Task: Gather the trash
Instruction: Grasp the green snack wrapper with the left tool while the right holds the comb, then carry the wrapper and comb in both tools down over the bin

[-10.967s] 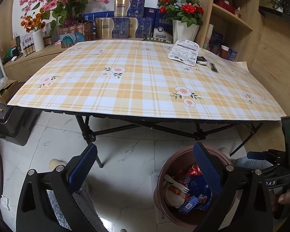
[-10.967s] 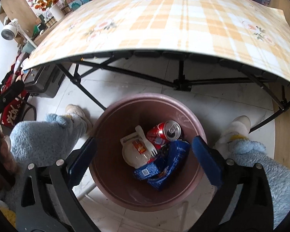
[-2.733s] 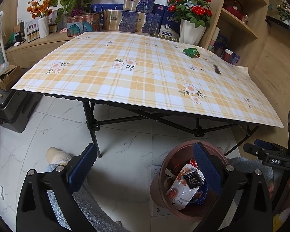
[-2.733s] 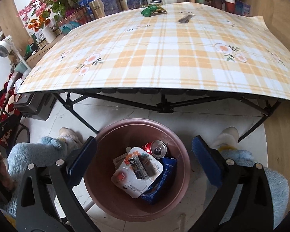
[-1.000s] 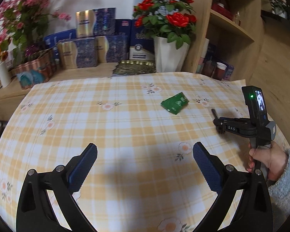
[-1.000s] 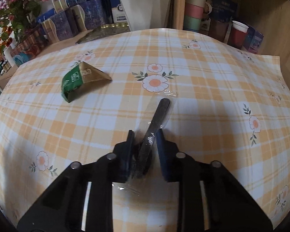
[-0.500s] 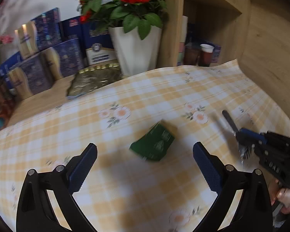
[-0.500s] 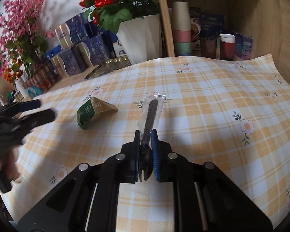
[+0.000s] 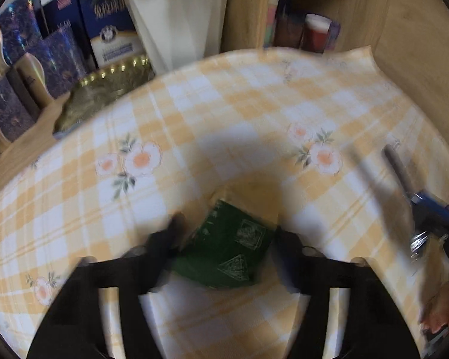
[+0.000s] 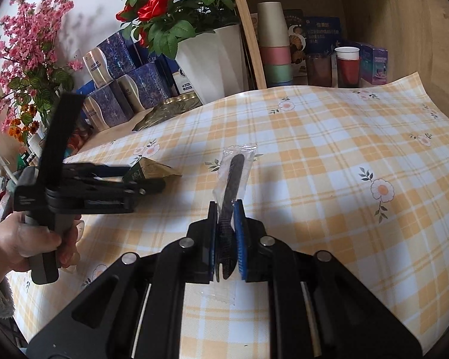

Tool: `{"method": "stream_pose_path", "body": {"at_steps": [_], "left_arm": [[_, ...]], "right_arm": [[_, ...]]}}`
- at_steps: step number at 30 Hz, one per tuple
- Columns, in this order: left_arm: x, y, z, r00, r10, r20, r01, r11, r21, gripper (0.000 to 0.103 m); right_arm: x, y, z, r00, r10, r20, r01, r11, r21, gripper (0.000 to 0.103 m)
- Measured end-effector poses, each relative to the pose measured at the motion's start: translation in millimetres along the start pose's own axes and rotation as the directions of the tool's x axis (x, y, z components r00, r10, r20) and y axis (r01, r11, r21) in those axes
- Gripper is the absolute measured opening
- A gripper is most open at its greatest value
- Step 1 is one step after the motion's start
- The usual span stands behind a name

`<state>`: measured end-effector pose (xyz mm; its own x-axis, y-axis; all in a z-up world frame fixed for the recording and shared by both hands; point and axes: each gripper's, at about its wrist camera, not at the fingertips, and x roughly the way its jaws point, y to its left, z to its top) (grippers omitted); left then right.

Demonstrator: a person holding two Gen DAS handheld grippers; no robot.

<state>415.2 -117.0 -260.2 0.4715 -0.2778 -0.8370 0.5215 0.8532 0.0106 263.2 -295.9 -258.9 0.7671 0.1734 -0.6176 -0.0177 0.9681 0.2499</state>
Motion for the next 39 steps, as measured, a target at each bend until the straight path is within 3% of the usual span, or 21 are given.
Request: {"method": "stream_pose_path", "body": {"at_steps": [3, 7, 15, 24, 31, 39], "left_arm": [[-12.9, 2.8, -11.2, 0.997, -0.082, -0.006, 0.082, 0.996, -0.036, 0.031], [-51.1, 8.2, -38.4, 0.993, -0.114, 0.039, 0.118, 0.988, -0.102, 0.028], [-155.0, -8.4, -117.5, 0.99, -0.109, 0.09, 0.126, 0.972, -0.201, 0.027], [-250.3, -37.0, -209.7, 0.981, -0.104, 0.166, 0.149, 0.945, -0.291, 0.027], [-287.9, -72.0, -269.3, 0.976, -0.126, 0.179, 0.166, 0.958, -0.234, 0.027], [-272.1, -111.5, -336.5, 0.982, -0.168, 0.082, 0.184, 0.951, -0.25, 0.028]], "right_arm": [[-1.2, -0.6, -0.6, 1.0, 0.002, 0.009, -0.002, 1.0, 0.001, 0.015], [-4.0, 0.6, -1.6, 1.0, 0.002, 0.022, -0.002, 1.0, -0.005, 0.015], [-18.3, 19.2, -6.1, 1.0, -0.005, 0.029, 0.008, 0.995, -0.096, 0.015], [-104.9, 40.4, -53.3, 0.995, 0.099, 0.027, -0.098, 0.994, -0.045, 0.015], [-179.5, 64.9, -108.6, 0.989, 0.147, 0.011, -0.146, 0.988, -0.049, 0.015], [-226.6, 79.3, -166.7, 0.981, 0.181, -0.061, -0.187, 0.978, -0.095, 0.015]]}}
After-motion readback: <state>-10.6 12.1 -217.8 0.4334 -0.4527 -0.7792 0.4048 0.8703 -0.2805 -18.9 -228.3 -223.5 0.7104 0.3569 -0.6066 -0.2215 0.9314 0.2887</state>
